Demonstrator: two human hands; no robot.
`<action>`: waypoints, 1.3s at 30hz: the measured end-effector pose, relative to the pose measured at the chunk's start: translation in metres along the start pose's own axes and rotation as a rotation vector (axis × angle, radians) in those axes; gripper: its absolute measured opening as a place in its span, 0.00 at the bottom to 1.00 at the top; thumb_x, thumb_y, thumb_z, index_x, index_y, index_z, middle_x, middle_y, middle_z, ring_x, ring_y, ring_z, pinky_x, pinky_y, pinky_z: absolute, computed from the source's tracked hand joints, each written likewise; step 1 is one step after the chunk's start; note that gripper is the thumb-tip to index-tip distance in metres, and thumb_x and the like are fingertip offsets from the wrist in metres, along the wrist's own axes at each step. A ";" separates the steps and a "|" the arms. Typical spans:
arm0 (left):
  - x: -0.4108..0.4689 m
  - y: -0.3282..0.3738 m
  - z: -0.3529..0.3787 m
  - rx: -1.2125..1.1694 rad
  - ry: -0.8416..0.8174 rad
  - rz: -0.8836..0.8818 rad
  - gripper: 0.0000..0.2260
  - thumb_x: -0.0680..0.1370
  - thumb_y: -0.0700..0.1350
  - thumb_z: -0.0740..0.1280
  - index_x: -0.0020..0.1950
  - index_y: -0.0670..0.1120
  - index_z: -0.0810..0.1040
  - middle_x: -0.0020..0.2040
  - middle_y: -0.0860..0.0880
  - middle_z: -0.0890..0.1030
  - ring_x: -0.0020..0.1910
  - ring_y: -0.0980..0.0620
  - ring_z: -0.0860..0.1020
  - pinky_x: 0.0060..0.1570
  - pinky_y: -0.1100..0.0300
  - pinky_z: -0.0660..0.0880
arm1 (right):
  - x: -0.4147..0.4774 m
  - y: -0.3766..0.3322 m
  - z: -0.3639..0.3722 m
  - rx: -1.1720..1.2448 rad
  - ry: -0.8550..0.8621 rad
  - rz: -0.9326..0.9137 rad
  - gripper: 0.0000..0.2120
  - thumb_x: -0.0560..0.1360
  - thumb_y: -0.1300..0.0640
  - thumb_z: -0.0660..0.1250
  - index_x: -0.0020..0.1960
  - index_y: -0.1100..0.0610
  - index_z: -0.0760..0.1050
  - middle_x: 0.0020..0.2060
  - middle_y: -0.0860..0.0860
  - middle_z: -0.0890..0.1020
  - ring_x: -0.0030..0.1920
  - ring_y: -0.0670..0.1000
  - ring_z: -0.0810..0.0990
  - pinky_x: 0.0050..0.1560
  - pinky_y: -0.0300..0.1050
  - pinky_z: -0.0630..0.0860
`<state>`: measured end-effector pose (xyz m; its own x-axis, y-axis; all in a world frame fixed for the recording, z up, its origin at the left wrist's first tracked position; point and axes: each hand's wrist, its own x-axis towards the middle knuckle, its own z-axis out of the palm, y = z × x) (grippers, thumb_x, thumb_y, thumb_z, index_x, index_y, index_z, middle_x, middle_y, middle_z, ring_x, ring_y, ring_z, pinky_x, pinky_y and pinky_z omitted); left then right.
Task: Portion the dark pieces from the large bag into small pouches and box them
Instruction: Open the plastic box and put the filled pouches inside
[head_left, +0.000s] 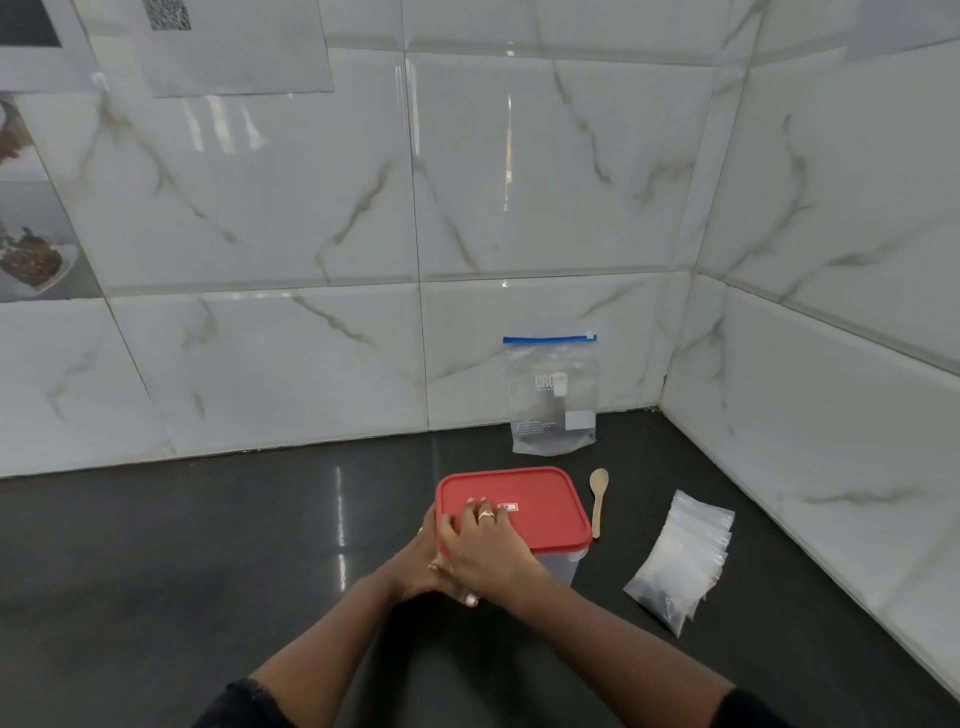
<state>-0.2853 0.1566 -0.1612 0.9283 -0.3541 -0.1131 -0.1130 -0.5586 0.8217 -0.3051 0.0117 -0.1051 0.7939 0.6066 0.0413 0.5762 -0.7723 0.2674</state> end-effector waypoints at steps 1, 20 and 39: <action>0.001 -0.001 0.004 -0.003 0.020 -0.008 0.54 0.62 0.49 0.80 0.76 0.50 0.46 0.68 0.60 0.56 0.70 0.57 0.60 0.62 0.73 0.59 | -0.001 -0.002 0.001 -0.011 -0.022 0.006 0.26 0.81 0.45 0.50 0.70 0.65 0.61 0.64 0.76 0.66 0.65 0.73 0.67 0.62 0.67 0.68; -0.003 -0.004 0.016 -0.017 0.168 0.008 0.55 0.57 0.47 0.79 0.74 0.54 0.47 0.67 0.55 0.63 0.67 0.57 0.64 0.62 0.64 0.66 | -0.003 0.025 -0.007 0.080 0.551 -0.035 0.32 0.84 0.53 0.37 0.35 0.54 0.75 0.20 0.47 0.72 0.17 0.44 0.63 0.17 0.35 0.57; -0.005 -0.019 -0.027 0.151 0.058 -0.144 0.46 0.67 0.36 0.70 0.76 0.51 0.47 0.75 0.48 0.60 0.73 0.50 0.61 0.68 0.58 0.63 | 0.012 0.101 -0.090 0.524 0.797 0.539 0.23 0.82 0.48 0.49 0.54 0.66 0.72 0.38 0.60 0.82 0.36 0.60 0.82 0.36 0.51 0.79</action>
<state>-0.2783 0.1898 -0.1612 0.9571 -0.2211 -0.1874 -0.0255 -0.7083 0.7055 -0.2548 -0.0423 0.0087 0.7220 -0.0327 0.6911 0.3519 -0.8427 -0.4075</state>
